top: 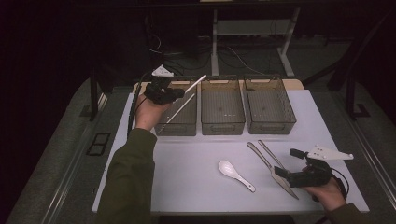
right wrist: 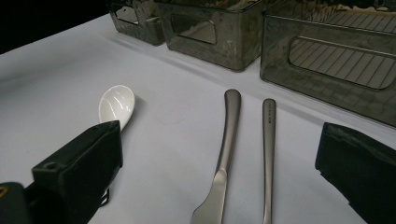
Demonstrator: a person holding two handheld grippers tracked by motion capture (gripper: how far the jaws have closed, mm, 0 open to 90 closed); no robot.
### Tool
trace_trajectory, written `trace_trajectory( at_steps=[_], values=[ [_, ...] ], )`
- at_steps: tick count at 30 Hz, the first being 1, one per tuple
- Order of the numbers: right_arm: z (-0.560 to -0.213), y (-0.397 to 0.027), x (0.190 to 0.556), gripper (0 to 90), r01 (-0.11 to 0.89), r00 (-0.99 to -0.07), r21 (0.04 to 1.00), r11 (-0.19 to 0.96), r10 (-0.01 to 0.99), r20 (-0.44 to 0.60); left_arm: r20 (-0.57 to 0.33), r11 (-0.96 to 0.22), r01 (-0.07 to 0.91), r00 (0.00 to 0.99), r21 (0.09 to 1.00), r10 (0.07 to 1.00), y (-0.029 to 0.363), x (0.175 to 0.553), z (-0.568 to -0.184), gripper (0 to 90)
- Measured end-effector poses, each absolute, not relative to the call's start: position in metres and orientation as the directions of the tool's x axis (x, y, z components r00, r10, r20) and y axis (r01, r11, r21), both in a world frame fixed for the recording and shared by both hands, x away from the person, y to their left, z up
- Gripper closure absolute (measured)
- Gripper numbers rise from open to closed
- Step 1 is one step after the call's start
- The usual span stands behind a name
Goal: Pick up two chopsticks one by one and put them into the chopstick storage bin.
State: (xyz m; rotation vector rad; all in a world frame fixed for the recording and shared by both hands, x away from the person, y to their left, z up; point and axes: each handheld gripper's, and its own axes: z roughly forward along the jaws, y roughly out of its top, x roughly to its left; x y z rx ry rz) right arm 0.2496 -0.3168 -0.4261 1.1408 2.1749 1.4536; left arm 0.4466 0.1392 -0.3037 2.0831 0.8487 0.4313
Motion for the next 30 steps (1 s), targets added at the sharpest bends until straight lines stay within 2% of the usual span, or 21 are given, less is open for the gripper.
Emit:
trace_trajectory(
  at_steps=[13, 30],
  values=[
    [-0.426, -0.317, 0.250, 0.7, 0.451, -0.649, 0.876, 0.173, 0.738, 0.188, -0.026, -0.373, 0.532, 0.598, 0.760, 0.801, 0.148, 0.485, -0.339, 84.1],
    [-0.426, -0.317, 0.249, 0.7, 0.455, -0.651, 0.873, 0.173, 0.734, 0.194, -0.010, -0.387, 0.627, 0.533, 0.677, 0.846, 0.139, 0.505, -0.372, 84.0]
  ],
)
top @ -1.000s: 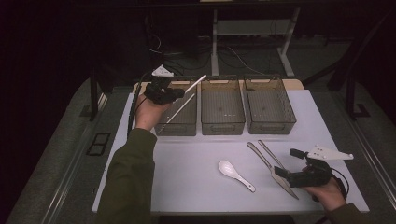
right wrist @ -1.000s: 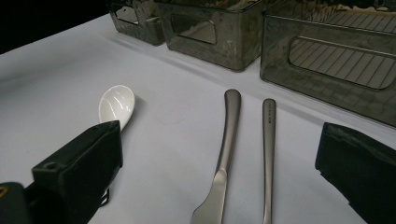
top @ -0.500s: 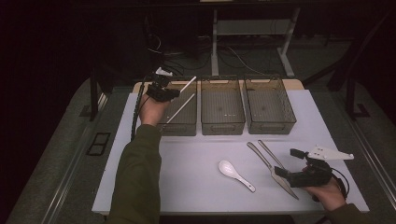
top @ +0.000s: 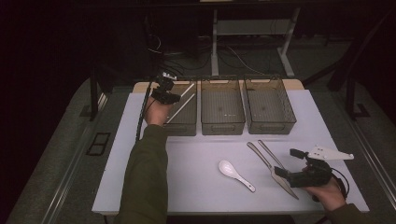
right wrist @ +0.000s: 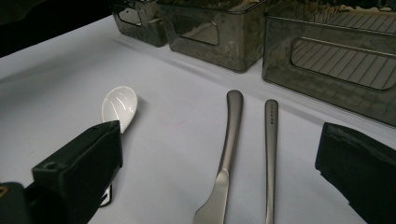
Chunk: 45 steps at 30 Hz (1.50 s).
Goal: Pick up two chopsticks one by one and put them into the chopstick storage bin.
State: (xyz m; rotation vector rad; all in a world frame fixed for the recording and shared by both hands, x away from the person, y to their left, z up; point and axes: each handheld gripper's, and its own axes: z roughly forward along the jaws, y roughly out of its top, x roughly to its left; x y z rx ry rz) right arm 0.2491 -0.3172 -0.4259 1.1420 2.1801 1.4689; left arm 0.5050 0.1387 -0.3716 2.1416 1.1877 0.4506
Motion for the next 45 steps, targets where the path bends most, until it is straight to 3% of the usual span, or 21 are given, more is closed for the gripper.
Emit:
trace_trajectory(
  at_steps=[11, 28, 45],
  values=[
    [-0.426, -0.317, 0.249, 0.7, 0.456, -0.651, 0.873, 0.173, 0.734, 0.195, 0.019, -0.457, 0.643, 0.567, 0.615, 0.824, 0.129, 0.509, -0.378, 83.9],
    [-0.426, -0.317, 0.249, 0.7, 0.456, -0.650, 0.873, 0.171, 0.735, 0.195, 0.015, -0.473, 0.634, 0.589, 0.612, 0.808, 0.128, 0.508, -0.378, 83.2],
    [-0.426, -0.317, 0.249, 0.7, 0.453, -0.651, 0.874, 0.177, 0.735, 0.188, -0.068, -0.425, 0.543, 0.670, 0.724, 0.739, 0.132, 0.477, -0.344, 60.8]
  ],
)
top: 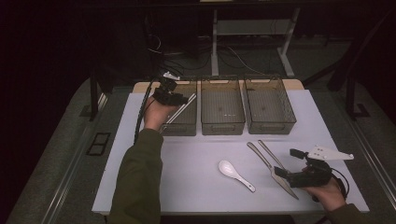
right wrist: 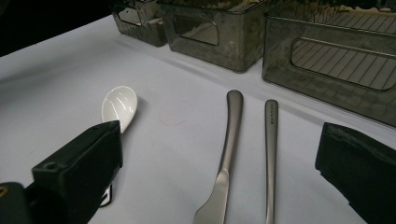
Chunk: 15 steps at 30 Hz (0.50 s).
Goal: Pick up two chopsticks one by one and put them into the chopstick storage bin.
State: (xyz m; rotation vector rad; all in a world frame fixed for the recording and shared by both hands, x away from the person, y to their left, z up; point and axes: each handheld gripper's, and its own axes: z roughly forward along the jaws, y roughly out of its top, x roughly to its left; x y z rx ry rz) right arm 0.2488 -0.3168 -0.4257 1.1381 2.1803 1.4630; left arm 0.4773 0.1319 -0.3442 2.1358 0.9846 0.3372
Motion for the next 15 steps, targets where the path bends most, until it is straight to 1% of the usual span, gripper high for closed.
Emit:
trace_trajectory(
  at_steps=[3, 7, 11, 14, 15],
  values=[
    [-0.426, -0.316, 0.249, 0.7, 0.456, -0.649, 0.873, 0.176, 0.736, 0.190, -0.084, -0.412, 0.520, 0.690, 0.748, 0.719, 0.131, 0.467, -0.340, 57.3],
    [-0.426, -0.316, 0.249, 0.7, 0.453, -0.651, 0.873, 0.179, 0.736, 0.187, -0.070, -0.432, 0.486, 0.722, 0.760, 0.688, 0.128, 0.452, -0.337, 53.9],
    [-0.426, -0.316, 0.250, 0.8, 0.450, -0.652, 0.875, 0.181, 0.736, 0.183, -0.084, -0.416, 0.468, 0.737, 0.780, 0.671, 0.125, 0.436, -0.339, 50.7],
    [-0.426, -0.316, 0.250, 0.7, 0.452, -0.650, 0.874, 0.179, 0.737, 0.185, -0.067, -0.427, 0.446, 0.750, 0.787, 0.658, 0.123, 0.423, -0.342, 47.9],
    [-0.426, -0.316, 0.250, 0.7, 0.452, -0.650, 0.874, 0.179, 0.737, 0.186, -0.048, -0.447, 0.431, 0.760, 0.784, 0.648, 0.124, 0.419, -0.343, 46.9]
  ],
)
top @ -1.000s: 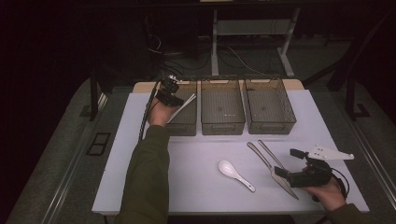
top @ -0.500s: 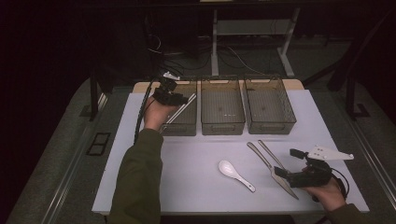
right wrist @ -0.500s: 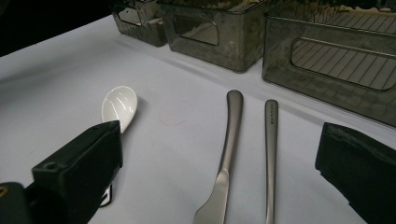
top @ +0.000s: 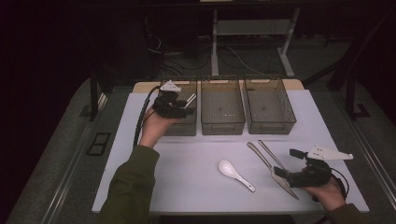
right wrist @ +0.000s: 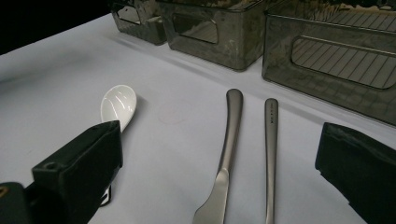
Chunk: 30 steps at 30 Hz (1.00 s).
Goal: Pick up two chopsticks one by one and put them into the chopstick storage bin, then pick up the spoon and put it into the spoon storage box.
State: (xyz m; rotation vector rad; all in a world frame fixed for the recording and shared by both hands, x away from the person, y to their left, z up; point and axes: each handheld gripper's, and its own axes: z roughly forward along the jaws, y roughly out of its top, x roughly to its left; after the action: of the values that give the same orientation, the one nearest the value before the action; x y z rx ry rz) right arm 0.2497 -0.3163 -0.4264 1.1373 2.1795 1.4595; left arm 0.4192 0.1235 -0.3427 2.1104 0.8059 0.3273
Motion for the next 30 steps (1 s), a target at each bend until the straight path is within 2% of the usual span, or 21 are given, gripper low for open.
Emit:
trace_trajectory(
  at_steps=[3, 11, 23, 30],
  values=[
    [-0.426, -0.316, 0.250, 0.7, 0.452, -0.651, 0.874, 0.180, 0.736, 0.185, -0.033, -0.456, 0.408, 0.772, 0.791, 0.635, 0.124, 0.406, -0.347, 45.0],
    [-0.426, -0.316, 0.249, 0.7, 0.455, -0.650, 0.872, 0.180, 0.737, 0.187, -0.074, -0.401, 0.399, 0.778, 0.825, 0.624, 0.130, 0.375, -0.361, 39.0],
    [-0.426, -0.316, 0.249, 0.7, 0.458, -0.646, 0.871, 0.177, 0.740, 0.189, -0.085, -0.391, 0.394, 0.786, 0.832, 0.612, 0.137, 0.338, -0.381, 36.1],
    [-0.426, -0.316, 0.249, 0.8, 0.454, -0.651, 0.872, 0.181, 0.736, 0.187, -0.078, -0.383, 0.377, 0.790, 0.843, 0.608, 0.143, 0.317, -0.389, 29.6]
  ],
)
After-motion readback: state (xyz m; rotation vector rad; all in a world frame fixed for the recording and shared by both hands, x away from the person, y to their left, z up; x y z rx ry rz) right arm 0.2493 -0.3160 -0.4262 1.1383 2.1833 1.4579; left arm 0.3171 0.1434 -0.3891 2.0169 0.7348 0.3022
